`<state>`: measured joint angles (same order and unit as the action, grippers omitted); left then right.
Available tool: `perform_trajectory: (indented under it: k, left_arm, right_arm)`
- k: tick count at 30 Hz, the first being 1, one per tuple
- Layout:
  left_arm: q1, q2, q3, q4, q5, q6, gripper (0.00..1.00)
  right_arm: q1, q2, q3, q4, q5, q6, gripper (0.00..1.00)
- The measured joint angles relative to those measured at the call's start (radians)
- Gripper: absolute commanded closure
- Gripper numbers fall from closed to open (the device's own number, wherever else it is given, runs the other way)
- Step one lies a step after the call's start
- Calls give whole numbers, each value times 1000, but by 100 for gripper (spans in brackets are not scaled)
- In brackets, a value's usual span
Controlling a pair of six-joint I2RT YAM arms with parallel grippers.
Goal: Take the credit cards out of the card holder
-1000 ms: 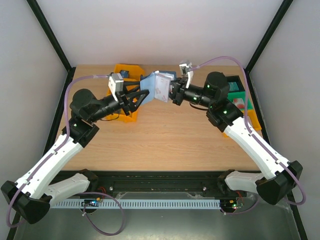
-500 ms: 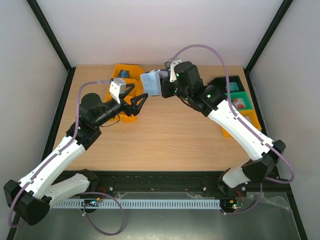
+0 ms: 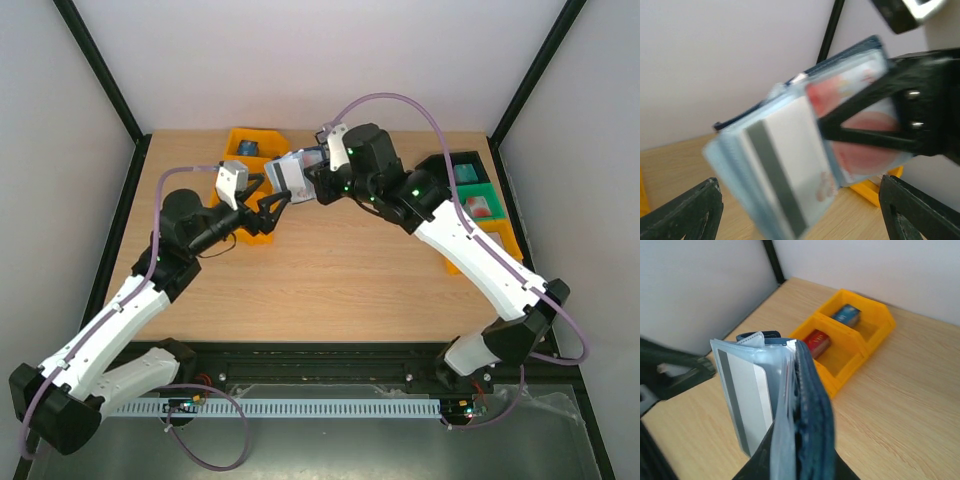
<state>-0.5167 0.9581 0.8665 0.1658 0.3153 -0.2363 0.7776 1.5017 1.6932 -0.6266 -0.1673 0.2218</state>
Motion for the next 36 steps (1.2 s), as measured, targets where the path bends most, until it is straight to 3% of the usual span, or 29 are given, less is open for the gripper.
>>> perform_trajectory:
  k: [11, 15, 19, 23, 29, 33, 36]
  left_arm:
    - [132, -65, -19, 39, 190, -62, 9]
    - [151, -82, -26, 90, 310, -96, 15]
    - [164, -92, -42, 138, 404, -140, 28]
    - [165, -93, -55, 191, 488, -180, 62]
    - [161, -97, -64, 241, 564, -205, 97]
    - [155, -97, -65, 251, 584, -205, 98]
    - [154, -97, -65, 247, 580, -204, 98]
  right_arm:
    - [-28, -138, -68, 107, -362, -102, 99]
    - [-55, -156, -91, 142, -497, -121, 98]
    - [-87, -176, -143, 192, -617, -118, 98]
    - [-103, -178, -159, 220, -682, -110, 98]
    - [-111, -183, -182, 264, -732, -94, 98]
    - [-113, -184, -201, 294, -755, -77, 98]
    - [-118, -189, -213, 304, -756, -67, 77]
